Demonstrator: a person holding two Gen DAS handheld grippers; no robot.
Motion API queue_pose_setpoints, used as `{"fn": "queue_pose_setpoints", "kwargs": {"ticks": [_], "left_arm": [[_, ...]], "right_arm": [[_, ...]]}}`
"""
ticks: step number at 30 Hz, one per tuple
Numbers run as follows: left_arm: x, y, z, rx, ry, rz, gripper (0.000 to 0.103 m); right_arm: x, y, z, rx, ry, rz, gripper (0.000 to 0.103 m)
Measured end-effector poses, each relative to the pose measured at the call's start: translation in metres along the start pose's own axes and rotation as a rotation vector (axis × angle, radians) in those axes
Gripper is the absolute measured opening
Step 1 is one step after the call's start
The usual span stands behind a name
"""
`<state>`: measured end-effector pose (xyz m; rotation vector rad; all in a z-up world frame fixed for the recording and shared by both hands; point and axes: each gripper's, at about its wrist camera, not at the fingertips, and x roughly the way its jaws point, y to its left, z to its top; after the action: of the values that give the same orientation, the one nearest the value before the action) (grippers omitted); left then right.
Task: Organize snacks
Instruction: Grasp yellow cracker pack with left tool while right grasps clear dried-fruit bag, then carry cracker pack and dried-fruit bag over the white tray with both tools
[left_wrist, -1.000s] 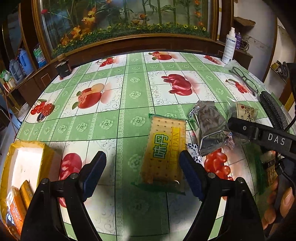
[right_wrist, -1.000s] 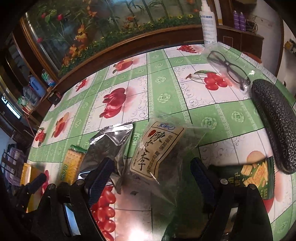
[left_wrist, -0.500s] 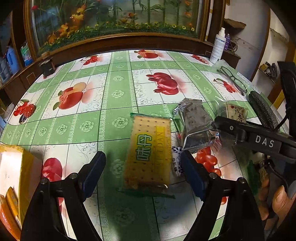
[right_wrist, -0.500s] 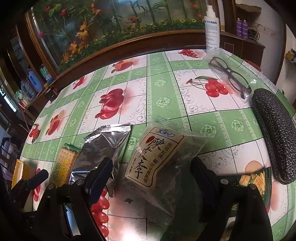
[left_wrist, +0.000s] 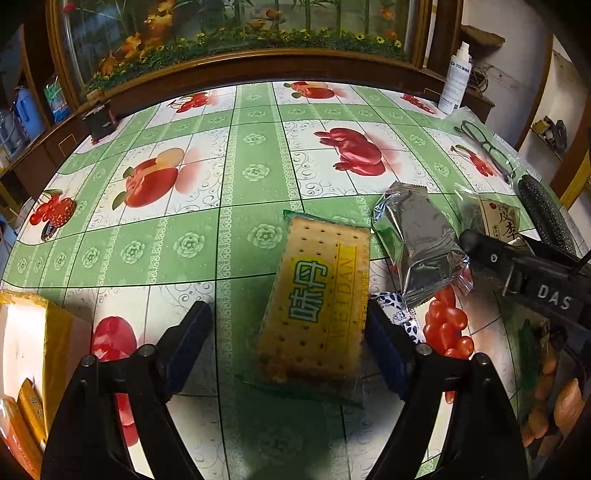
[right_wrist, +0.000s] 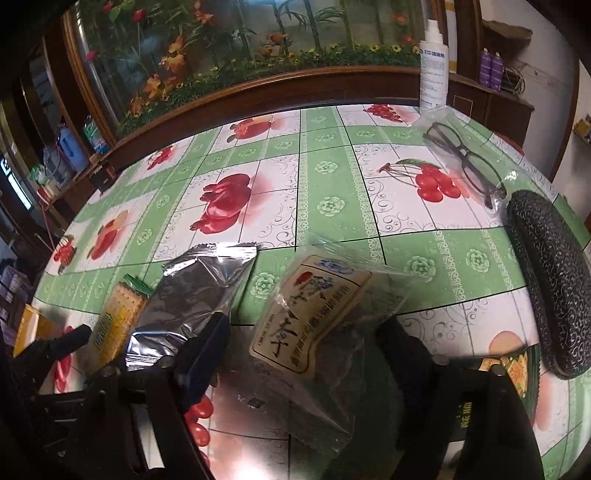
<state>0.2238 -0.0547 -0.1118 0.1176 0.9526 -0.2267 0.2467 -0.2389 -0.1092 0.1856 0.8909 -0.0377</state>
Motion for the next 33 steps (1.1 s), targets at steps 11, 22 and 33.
{"fn": "queue_pose_setpoints", "kwargs": {"ticks": [11,22,33], "left_arm": [[-0.028,0.018,-0.024,-0.042,-0.006,-0.03,0.045],[-0.108,0.03,-0.065,-0.134,-0.113,-0.003,0.045],[-0.181,0.05,-0.098,-0.207,-0.225,0.151,0.045]], "right_arm": [[-0.021,-0.011,-0.01,-0.007,-0.036,0.089,0.049],[-0.114,-0.011,-0.045,-0.013,-0.158,0.267,0.049],[-0.175,0.045,-0.086,-0.109,-0.2,0.433,0.049]]}}
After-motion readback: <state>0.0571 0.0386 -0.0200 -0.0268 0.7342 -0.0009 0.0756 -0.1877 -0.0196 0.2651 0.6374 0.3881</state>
